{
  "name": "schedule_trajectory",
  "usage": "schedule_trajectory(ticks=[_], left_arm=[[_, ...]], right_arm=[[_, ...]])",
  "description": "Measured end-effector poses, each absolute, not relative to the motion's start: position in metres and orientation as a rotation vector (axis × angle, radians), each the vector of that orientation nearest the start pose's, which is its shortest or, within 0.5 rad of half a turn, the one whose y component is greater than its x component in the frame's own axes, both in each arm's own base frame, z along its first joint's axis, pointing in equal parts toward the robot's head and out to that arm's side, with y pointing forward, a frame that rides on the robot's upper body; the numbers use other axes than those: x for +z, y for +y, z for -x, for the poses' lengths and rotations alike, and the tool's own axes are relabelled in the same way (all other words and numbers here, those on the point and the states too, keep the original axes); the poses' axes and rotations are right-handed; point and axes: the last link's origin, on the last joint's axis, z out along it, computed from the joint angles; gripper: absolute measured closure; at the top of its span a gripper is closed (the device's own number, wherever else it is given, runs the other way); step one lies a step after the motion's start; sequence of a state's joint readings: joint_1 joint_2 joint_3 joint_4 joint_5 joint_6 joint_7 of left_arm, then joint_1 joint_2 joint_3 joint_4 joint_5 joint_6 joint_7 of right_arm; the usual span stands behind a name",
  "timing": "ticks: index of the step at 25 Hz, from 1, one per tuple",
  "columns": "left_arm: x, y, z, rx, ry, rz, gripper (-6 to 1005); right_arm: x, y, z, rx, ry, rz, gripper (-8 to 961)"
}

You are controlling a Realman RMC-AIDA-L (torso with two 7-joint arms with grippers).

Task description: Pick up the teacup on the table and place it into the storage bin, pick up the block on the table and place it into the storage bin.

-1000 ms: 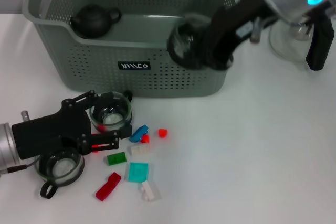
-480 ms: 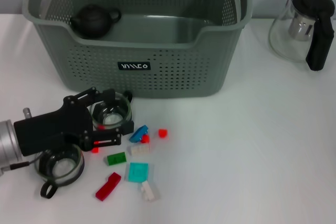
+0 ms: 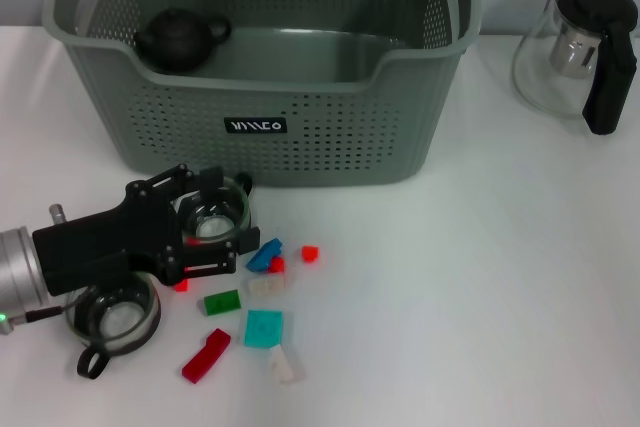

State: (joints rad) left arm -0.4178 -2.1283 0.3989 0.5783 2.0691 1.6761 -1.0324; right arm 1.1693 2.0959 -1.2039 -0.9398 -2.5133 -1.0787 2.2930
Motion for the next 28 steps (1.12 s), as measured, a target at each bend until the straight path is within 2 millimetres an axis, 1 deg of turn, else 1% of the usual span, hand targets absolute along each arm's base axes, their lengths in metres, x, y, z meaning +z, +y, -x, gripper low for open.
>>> schedule_trajectory(ticks=[1,2,3,6,9,14,22,28], left_arm=[[-0.004,0.280,0.297,-0.853,-0.473,2.556,65],[-0.004,0.280,0.297,-0.856,-0.473,2.554,65],[-0.004,0.280,0.297,-0.858,-0.474,2.553,65],[-0.005,0.280,0.296,-0.863,-0.475,2.551,65],[-0.006,0.280,0.296,-0.864,-0.476,2.551,65],[-0.006,0.280,0.295,-0.874,-0.475,2.543,64],[-0.006,0.282,0.292,-0.883,-0.468,2.543,64],[-0.008,0.283,0.292,-0.881,-0.475,2.544,65]], right_arm=[[-0.021,0.466,-0.002,-0.010,0.238,2.593,899],[-0.028,0.468,-0.006,-0.027,0.227,2.585,899],[-0.043,0.473,-0.011,-0.068,0.193,2.568,899],[-0.059,0.477,-0.020,-0.111,0.173,2.549,899],[-0.069,0.480,-0.027,-0.137,0.153,2.534,899],[-0.075,0.483,-0.035,-0.152,0.148,2.515,900],[-0.080,0.488,-0.056,-0.178,0.178,2.476,900],[-0.082,0.489,-0.064,-0.184,0.178,2.462,889]])
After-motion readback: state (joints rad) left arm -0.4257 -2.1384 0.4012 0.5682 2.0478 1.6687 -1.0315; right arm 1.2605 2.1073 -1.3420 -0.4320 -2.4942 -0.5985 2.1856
